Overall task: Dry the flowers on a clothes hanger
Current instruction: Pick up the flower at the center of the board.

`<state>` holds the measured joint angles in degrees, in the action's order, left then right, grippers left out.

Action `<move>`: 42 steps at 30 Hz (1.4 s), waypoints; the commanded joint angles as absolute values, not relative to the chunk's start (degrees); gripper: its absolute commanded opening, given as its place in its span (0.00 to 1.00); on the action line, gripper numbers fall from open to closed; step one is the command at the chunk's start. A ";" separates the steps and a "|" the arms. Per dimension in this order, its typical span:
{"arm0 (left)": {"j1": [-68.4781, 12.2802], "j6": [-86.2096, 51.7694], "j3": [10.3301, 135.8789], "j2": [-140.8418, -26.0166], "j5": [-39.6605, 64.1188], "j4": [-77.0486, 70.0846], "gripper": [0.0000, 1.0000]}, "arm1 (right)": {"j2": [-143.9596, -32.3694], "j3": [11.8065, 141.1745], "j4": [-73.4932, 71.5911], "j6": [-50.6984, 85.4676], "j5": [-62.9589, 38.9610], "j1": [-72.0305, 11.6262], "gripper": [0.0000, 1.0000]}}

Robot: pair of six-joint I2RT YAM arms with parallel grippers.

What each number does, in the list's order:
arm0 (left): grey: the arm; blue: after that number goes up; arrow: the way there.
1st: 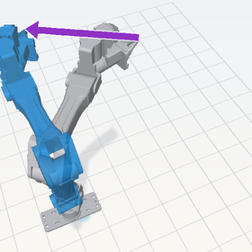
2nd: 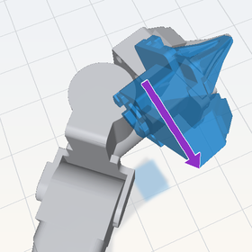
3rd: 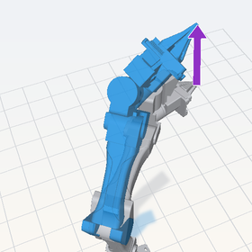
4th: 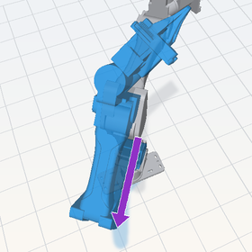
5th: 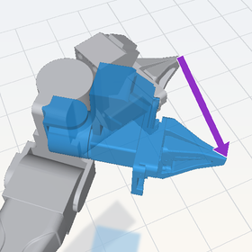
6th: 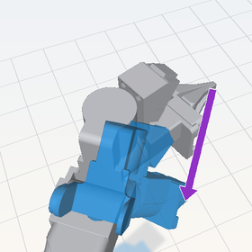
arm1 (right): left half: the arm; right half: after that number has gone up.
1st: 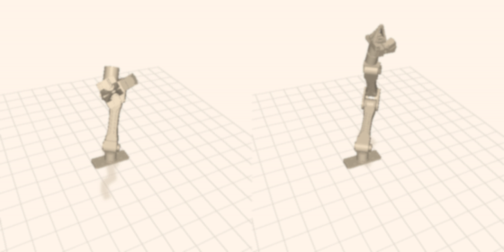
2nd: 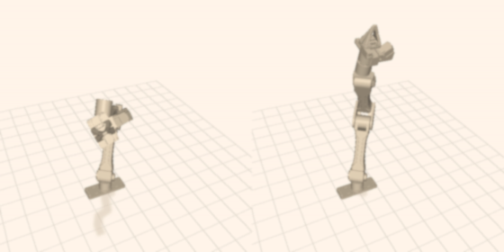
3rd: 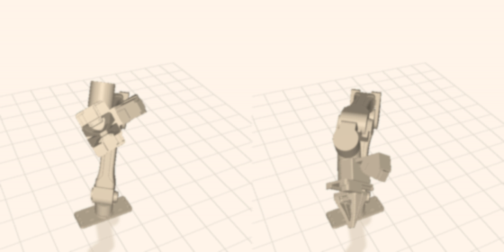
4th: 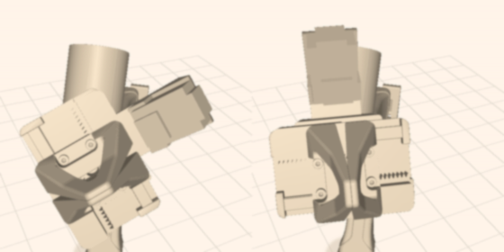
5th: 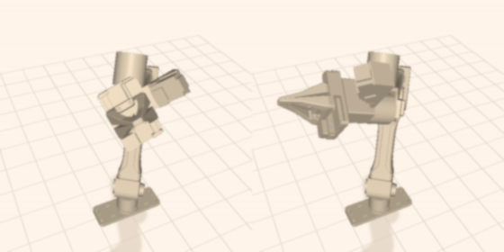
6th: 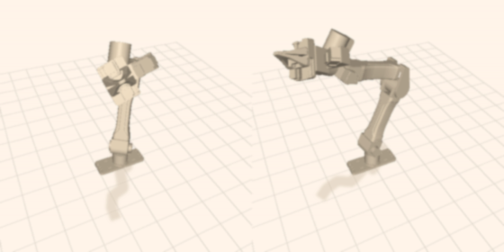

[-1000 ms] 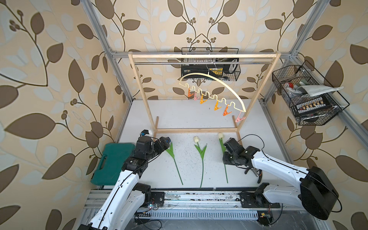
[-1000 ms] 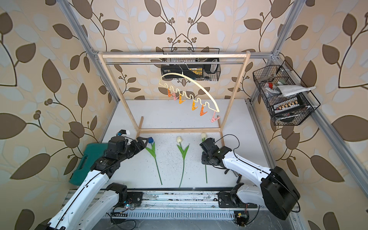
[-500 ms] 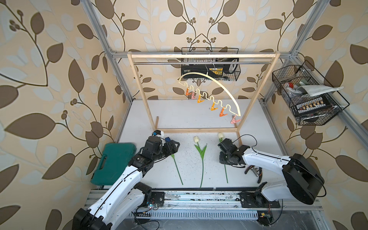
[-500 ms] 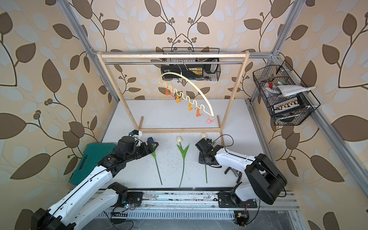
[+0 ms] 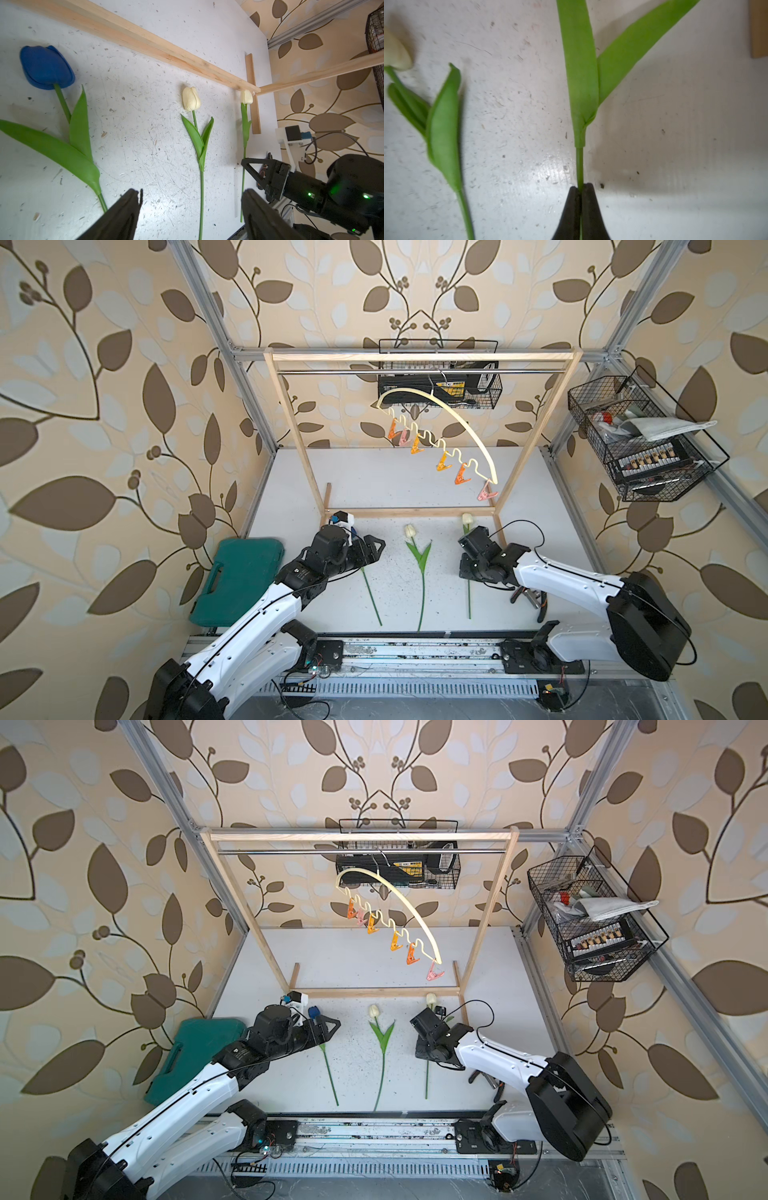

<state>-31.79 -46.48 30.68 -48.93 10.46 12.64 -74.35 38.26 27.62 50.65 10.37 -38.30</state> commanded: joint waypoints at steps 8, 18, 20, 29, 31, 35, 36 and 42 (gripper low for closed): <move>-39.80 -40.43 33.48 -51.25 15.17 2.71 0.79 | -57.97 36.61 28.29 63.24 6.64 -38.67 0.00; -49.45 -38.93 35.61 -58.56 20.15 -5.70 0.61 | -55.20 33.52 15.42 81.57 -0.03 -39.26 0.00; -50.21 -39.51 35.80 -59.48 19.96 -6.65 0.61 | -55.54 35.07 16.43 81.51 1.61 -39.59 0.00; -55.46 -41.31 38.90 -70.02 21.49 -12.31 0.60 | -57.93 36.74 15.19 80.68 1.89 -40.08 0.00; -56.11 -41.48 39.67 -72.05 21.27 -12.64 0.59 | -57.53 36.87 15.56 80.39 2.40 -40.08 0.00; -57.21 -41.64 40.60 -74.63 21.05 -13.65 0.55 | -56.40 37.68 17.74 79.13 4.40 -40.08 0.00; -57.42 -41.70 40.69 -75.05 21.01 -13.86 0.54 | -56.11 37.79 17.96 79.02 4.78 -40.08 0.00; -58.07 -43.06 40.48 -77.76 20.85 -16.05 0.51 | -55.31 39.53 20.14 77.25 6.39 -40.08 0.00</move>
<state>-57.47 -42.26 38.79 -77.28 20.10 -12.53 -56.16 36.99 18.02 79.22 4.08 -39.75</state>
